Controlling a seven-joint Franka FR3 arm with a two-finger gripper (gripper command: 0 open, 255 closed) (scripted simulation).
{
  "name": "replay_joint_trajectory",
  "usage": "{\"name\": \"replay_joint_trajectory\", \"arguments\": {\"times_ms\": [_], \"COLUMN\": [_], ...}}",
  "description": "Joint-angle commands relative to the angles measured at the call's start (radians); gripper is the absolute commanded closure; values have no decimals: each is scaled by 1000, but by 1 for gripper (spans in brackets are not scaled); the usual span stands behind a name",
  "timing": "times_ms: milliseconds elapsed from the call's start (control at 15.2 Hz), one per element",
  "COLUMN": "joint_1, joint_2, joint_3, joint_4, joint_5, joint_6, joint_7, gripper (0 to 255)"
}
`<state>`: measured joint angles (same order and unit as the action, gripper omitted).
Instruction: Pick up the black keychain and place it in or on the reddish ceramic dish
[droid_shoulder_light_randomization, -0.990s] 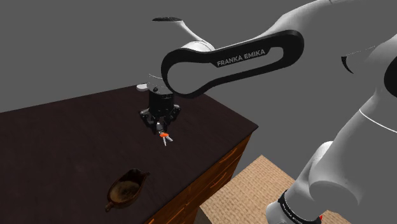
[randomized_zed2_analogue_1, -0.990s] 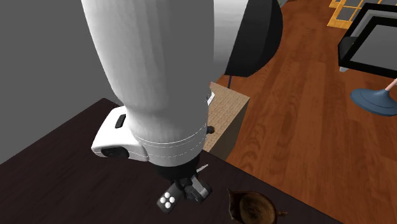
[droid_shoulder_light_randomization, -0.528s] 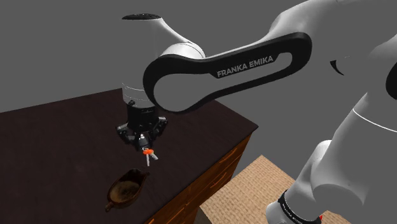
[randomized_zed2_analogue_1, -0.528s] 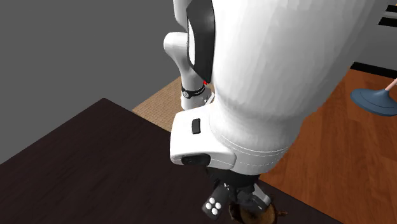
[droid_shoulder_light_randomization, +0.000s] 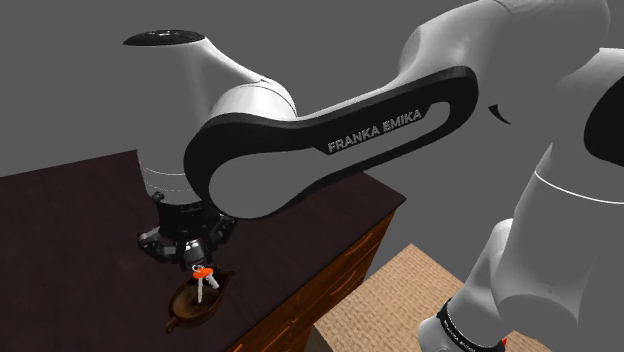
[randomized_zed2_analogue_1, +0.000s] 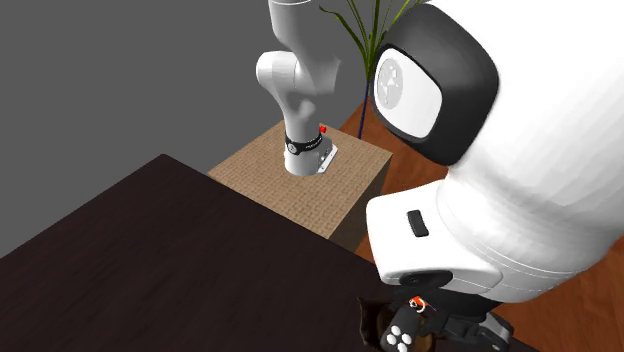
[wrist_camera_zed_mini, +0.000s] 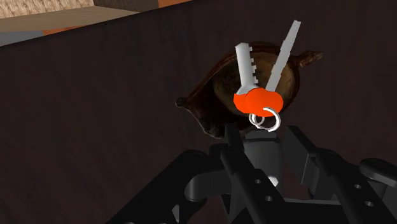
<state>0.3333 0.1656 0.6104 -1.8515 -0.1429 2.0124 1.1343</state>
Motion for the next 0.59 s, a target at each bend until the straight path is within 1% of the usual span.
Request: {"name": "replay_joint_trajectory", "arguments": {"times_ms": [0,528], "joint_1": [3,11], "joint_2": [11,54], "joint_3": [-1,-10], "joint_4": [-17,-78], "joint_5": [-9,-44], "joint_6": [26,121], "joint_7": [9,35], "gripper": [255,255]}}
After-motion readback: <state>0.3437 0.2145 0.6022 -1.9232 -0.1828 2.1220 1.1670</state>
